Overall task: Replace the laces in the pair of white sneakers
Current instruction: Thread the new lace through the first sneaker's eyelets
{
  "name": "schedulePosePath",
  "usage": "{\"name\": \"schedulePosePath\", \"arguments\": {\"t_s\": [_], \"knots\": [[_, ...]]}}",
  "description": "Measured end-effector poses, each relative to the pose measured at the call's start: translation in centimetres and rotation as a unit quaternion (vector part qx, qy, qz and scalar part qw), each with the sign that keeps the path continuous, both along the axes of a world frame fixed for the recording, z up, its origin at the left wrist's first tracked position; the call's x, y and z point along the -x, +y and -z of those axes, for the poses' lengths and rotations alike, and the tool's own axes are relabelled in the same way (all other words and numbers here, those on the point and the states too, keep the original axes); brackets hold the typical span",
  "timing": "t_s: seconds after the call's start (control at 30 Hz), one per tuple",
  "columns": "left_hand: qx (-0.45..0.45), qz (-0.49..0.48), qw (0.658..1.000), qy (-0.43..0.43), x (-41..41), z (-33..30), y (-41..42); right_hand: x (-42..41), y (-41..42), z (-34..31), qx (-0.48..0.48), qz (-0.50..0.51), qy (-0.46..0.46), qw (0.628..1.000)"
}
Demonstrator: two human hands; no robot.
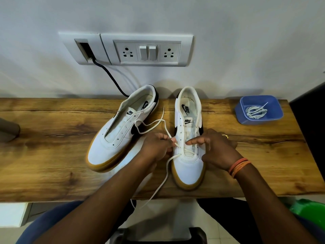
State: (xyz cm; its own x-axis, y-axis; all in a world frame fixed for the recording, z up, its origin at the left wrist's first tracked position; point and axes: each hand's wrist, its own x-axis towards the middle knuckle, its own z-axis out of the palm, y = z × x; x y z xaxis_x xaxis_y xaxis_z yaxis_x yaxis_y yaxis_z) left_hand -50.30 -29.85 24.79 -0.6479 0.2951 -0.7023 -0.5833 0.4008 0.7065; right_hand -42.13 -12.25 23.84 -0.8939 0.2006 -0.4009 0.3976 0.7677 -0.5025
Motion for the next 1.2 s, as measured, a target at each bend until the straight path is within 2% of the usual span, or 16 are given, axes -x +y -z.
{"name": "schedulePosePath", "arguments": {"t_s": [0.13,0.27,0.37,0.53,0.63,0.83,1.03,1.2], "knots": [[-0.007,-0.003,1.0,-0.026,0.1,-0.1,0.1,-0.1,-0.1,-0.7,-0.006,-0.009,0.0,1.0],[0.0,0.006,1.0,0.002,-0.1,0.0,0.1,-0.4,-0.1,-1.2,0.04,0.008,0.031,0.999],[0.003,0.017,1.0,0.02,-0.1,0.1,0.2,-0.4,0.0,-1.4,0.034,-0.003,0.062,0.998],[0.041,0.049,0.997,0.044,-0.2,0.3,-0.1,-0.5,-0.1,-1.5,0.029,-0.026,0.064,0.997],[0.02,0.038,0.999,0.013,-0.3,0.1,0.1,-0.5,-0.3,-0.8,0.056,-0.016,0.075,0.995],[-0.049,0.015,0.998,-0.039,-0.6,-0.2,0.5,0.0,-1.7,0.4,0.051,0.055,0.1,0.992],[-0.105,0.007,0.987,-0.119,-0.3,-0.1,0.2,0.3,-2.0,0.2,0.076,0.088,0.063,0.991],[-0.111,0.023,0.987,-0.114,0.0,0.1,0.0,0.5,-2.5,-0.6,0.042,0.069,0.03,0.996]]}}
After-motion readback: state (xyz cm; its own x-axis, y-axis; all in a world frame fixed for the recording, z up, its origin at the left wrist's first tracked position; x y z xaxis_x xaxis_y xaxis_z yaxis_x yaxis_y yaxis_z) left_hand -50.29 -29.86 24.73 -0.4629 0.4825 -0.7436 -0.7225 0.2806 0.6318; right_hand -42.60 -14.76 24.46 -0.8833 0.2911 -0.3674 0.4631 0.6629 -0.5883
